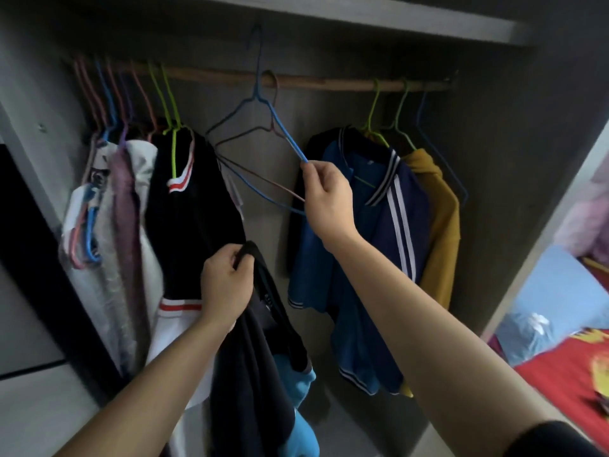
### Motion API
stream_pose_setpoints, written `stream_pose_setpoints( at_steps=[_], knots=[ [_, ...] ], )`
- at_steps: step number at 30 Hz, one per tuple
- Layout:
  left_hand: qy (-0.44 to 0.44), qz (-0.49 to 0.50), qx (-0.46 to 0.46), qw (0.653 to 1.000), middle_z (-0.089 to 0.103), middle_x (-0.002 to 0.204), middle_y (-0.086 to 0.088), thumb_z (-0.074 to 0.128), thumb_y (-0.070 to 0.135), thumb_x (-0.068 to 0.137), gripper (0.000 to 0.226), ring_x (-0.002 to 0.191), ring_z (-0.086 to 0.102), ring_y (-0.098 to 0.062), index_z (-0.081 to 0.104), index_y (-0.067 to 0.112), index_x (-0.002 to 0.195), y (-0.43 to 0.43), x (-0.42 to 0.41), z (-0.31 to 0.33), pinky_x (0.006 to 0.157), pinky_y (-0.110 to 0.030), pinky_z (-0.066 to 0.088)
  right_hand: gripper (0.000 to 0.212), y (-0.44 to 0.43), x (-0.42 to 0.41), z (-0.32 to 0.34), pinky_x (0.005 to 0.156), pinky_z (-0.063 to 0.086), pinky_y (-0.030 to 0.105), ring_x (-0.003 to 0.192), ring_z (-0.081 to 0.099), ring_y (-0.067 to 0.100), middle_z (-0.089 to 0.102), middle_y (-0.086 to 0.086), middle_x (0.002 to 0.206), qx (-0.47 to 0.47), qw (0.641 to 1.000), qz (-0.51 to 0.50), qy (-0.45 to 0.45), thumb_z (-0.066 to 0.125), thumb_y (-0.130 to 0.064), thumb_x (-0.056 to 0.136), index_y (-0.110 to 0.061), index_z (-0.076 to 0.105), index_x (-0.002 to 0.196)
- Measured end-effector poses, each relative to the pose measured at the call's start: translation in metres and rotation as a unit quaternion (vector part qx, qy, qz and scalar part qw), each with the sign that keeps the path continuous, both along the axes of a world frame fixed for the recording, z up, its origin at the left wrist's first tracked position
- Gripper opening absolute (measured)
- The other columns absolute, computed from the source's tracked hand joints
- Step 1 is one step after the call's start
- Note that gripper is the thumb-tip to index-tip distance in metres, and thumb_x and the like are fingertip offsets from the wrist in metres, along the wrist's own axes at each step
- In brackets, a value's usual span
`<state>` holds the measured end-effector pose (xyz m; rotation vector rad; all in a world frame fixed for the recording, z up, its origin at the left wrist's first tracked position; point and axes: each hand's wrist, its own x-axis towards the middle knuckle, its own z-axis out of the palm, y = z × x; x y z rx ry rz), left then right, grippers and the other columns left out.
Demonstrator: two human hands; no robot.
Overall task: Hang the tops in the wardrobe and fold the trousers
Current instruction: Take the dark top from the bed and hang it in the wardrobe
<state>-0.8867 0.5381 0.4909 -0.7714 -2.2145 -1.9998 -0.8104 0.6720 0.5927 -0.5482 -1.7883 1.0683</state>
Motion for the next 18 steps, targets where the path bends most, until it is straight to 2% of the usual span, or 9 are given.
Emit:
stream_pose_setpoints(
  at_steps=[3,5,7,9,12,13,15,16,18],
  knots=[
    [-0.040,0.004,0.031,0.999,0.069,0.087,0.004,0.054,0.013,0.095,0.015,0.082,0.064,-0.010,0.069,0.019,0.095,0.000,-0.005,0.010,0.078,-0.025,0.048,0.022,-0.008,0.027,-0.018,0.076,0.049,0.031,0.071,0.056,-0.002,0.061,-0.017,0.076,-0.029,0.999,0.032,0.030,0.057,-0.042,0.098,-0.023,0.067,0.092],
    [-0.098,-0.005,0.059,0.993,0.069,0.091,0.001,0.051,0.015,0.097,0.018,0.085,0.063,-0.013,0.068,0.020,0.095,0.002,-0.003,0.014,0.080,-0.027,0.050,0.026,-0.010,0.056,-0.045,0.064,0.043,0.030,0.062,0.049,0.003,0.054,-0.018,0.064,-0.056,0.996,0.057,0.041,0.061,-0.044,0.095,-0.023,0.063,0.080],
    [-0.210,-0.027,0.112,0.971,0.067,0.085,-0.008,0.050,0.015,0.097,0.019,0.080,0.062,-0.022,0.066,0.014,0.086,0.007,0.002,0.021,0.075,-0.034,0.052,0.033,-0.005,0.088,-0.071,0.055,0.036,0.033,0.055,0.042,0.011,0.046,-0.008,0.058,-0.103,0.989,0.084,0.062,0.064,-0.043,0.095,-0.014,0.058,0.078],
    [-0.316,-0.040,0.151,0.936,0.065,0.082,-0.011,0.052,0.017,0.097,0.017,0.074,0.062,-0.025,0.065,0.011,0.086,0.012,0.005,0.029,0.070,-0.034,0.053,0.040,0.005,0.119,-0.090,0.047,0.028,0.029,0.049,0.031,0.017,0.034,0.001,0.056,-0.178,0.973,0.126,0.081,0.065,-0.041,0.093,-0.010,0.049,0.075],
    [-0.400,-0.093,0.150,0.899,0.069,0.096,-0.011,0.054,0.028,0.097,0.024,0.081,0.065,-0.022,0.067,0.011,0.106,0.017,0.013,0.034,0.080,-0.037,0.053,0.053,0.022,0.164,-0.115,0.042,0.027,0.025,0.047,0.024,0.016,0.023,0.006,0.055,-0.225,0.951,0.209,0.038,0.073,-0.051,0.082,-0.017,0.037,0.064],
    [-0.404,-0.120,0.143,0.895,0.069,0.098,-0.010,0.051,0.029,0.098,0.027,0.083,0.064,-0.021,0.068,0.011,0.109,0.019,0.019,0.034,0.082,-0.036,0.052,0.059,0.027,0.176,-0.122,0.041,0.032,0.027,0.046,0.024,0.018,0.022,0.008,0.056,-0.220,0.948,0.230,0.013,0.076,-0.057,0.076,-0.016,0.036,0.061],
    [-0.380,-0.155,0.123,0.904,0.070,0.086,-0.007,0.048,0.024,0.099,0.024,0.077,0.064,-0.018,0.070,0.014,0.100,0.028,0.038,0.032,0.074,-0.032,0.052,0.071,0.035,0.200,-0.130,0.047,0.046,0.032,0.047,0.025,0.022,0.020,0.013,0.057,-0.218,0.940,0.260,-0.049,0.079,-0.065,0.066,-0.009,0.036,0.058],
    [-0.353,-0.151,0.104,0.918,0.069,0.080,-0.006,0.049,0.019,0.099,0.022,0.073,0.064,-0.017,0.070,0.015,0.094,0.032,0.047,0.031,0.069,-0.030,0.052,0.072,0.039,0.208,-0.130,0.054,0.052,0.036,0.048,0.027,0.024,0.022,0.014,0.057,-0.214,0.936,0.267,-0.079,0.079,-0.065,0.066,-0.007,0.038,0.058],
    [-0.276,-0.144,0.050,0.949,0.067,0.076,-0.005,0.049,0.013,0.099,0.022,0.071,0.062,-0.018,0.068,0.015,0.088,0.041,0.068,0.032,0.066,-0.028,0.050,0.056,0.045,0.225,-0.120,0.067,0.058,0.042,0.053,0.041,0.024,0.035,0.013,0.059,-0.197,0.937,0.269,-0.104,0.077,-0.057,0.074,-0.007,0.054,0.065]
  ],
)
